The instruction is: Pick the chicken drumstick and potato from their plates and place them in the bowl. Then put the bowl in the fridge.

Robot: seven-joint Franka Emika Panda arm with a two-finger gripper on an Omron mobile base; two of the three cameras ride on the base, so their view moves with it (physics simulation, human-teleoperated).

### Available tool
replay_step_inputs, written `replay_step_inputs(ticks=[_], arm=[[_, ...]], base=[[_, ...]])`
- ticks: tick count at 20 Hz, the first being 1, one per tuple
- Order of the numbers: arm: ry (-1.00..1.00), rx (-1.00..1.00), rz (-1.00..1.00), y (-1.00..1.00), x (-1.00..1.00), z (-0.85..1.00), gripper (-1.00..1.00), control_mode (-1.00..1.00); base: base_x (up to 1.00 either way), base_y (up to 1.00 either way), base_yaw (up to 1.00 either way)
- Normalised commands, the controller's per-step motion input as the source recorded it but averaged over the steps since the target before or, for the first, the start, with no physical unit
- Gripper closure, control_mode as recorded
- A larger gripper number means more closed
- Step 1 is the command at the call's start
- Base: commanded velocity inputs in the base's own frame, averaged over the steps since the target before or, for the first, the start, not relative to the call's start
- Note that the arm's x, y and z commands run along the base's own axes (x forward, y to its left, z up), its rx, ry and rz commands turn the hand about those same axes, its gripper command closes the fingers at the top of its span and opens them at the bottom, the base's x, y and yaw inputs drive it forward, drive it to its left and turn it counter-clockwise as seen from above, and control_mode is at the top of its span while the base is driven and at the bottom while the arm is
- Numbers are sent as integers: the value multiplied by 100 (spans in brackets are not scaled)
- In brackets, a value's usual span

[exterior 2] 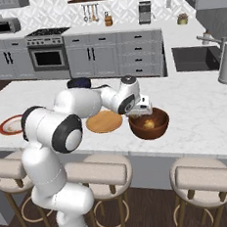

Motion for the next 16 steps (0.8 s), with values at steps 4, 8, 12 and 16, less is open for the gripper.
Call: replay_step_inputs(ticks=[4, 8, 12, 16], arm=[[4, 0, 0, -47, 25, -8, 100, -100], [3, 0, 0, -4, 16, -47, 100, -100], [1, 0, 0, -6, 2, -40, 100, -100], [2, 0, 0, -18, 3, -27, 100, -100]], base=[[0, 0, 0], [0, 0, 0], [0, 0, 0], [0, 0, 0]])
